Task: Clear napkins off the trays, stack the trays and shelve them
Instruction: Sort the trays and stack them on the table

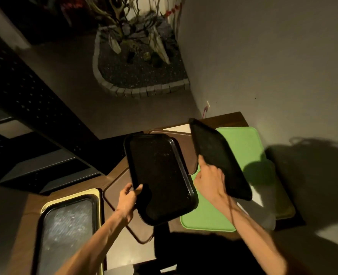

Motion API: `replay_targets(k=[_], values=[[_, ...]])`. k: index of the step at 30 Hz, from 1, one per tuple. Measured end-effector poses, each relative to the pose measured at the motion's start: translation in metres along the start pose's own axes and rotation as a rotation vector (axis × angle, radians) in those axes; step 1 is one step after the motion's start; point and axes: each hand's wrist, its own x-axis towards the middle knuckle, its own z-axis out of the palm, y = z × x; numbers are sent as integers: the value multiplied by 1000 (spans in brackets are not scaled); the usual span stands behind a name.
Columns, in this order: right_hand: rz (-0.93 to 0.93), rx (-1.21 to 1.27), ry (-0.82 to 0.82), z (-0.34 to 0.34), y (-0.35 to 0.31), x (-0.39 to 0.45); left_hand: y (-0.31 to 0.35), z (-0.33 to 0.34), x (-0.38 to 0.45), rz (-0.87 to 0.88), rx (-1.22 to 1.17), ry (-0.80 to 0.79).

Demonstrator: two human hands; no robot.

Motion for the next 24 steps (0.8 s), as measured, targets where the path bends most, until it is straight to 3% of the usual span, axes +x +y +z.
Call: replay_targets(k=[6, 12, 19, 24], values=[[-196, 78, -128, 14, -71, -35, 3, 5, -10, 14, -157, -4], [-328, -23, -246, 39, -118, -65, -1, -9, -20, 39, -297, 6], [-572, -89, -363, 63, -147, -90, -6, -47, -35, 36, -413, -17], [-686, -79, -545, 63, -155, -83, -15, -75, -44, 0, -466, -56]])
